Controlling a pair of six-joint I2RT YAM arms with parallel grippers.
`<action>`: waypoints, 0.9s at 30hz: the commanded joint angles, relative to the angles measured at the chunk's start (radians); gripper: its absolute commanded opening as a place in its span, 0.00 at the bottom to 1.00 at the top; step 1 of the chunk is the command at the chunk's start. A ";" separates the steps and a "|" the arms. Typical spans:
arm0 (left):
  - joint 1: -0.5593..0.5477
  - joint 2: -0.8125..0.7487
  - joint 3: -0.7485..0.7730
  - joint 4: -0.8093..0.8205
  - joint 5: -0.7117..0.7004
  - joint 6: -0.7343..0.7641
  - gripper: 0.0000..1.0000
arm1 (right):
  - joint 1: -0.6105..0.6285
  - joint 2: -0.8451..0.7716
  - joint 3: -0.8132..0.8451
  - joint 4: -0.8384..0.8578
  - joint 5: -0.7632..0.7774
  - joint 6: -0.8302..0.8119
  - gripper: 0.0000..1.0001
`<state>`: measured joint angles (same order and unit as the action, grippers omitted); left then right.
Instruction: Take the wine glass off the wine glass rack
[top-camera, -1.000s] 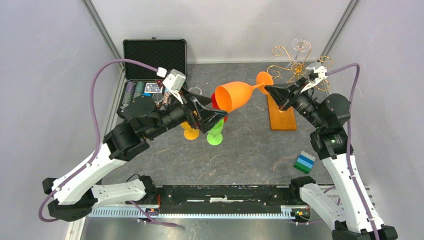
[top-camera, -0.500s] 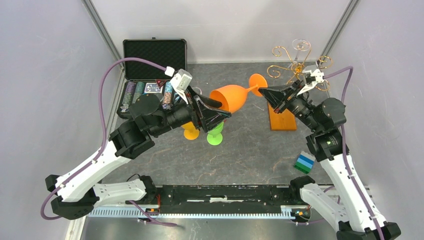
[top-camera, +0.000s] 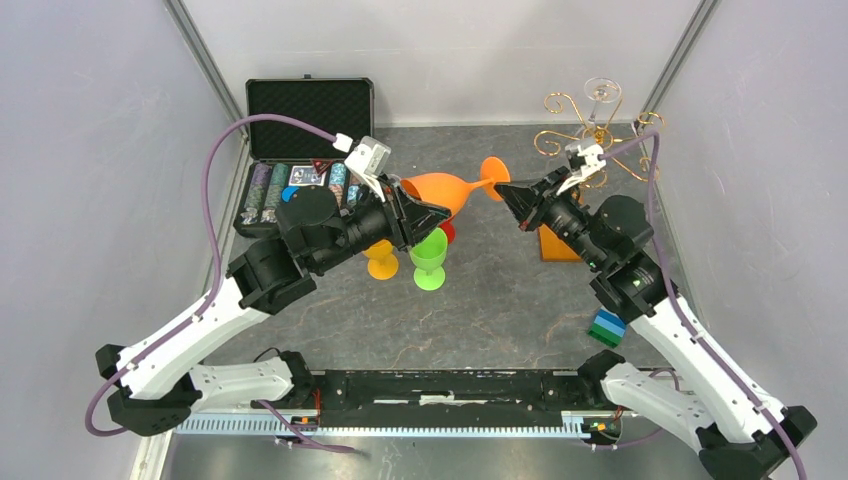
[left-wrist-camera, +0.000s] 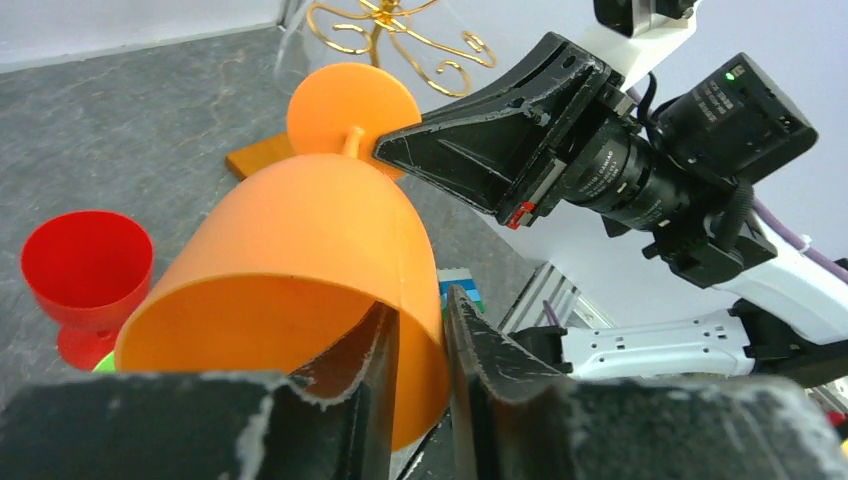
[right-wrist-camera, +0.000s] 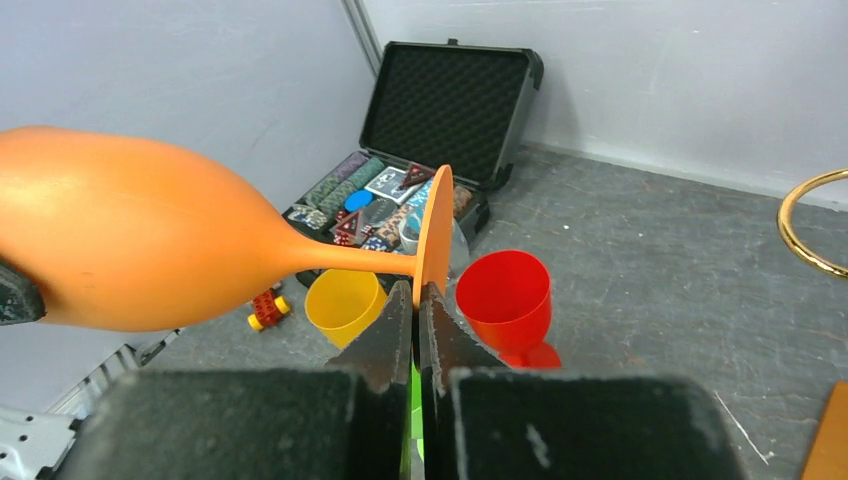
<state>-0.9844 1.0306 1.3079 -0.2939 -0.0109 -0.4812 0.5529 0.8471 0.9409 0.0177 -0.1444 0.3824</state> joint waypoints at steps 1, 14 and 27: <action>0.001 -0.012 0.017 -0.016 -0.092 0.028 0.22 | 0.053 0.033 0.055 -0.006 0.118 -0.042 0.00; 0.001 -0.013 0.058 -0.128 -0.108 0.113 0.02 | 0.110 0.072 0.088 -0.062 0.195 -0.074 0.17; 0.001 -0.051 0.184 -0.594 0.134 0.338 0.02 | 0.110 -0.052 0.032 0.045 0.213 -0.143 0.54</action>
<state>-0.9836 0.9947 1.4200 -0.6781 -0.0402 -0.3084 0.6609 0.8291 0.9699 0.0002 0.0402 0.2817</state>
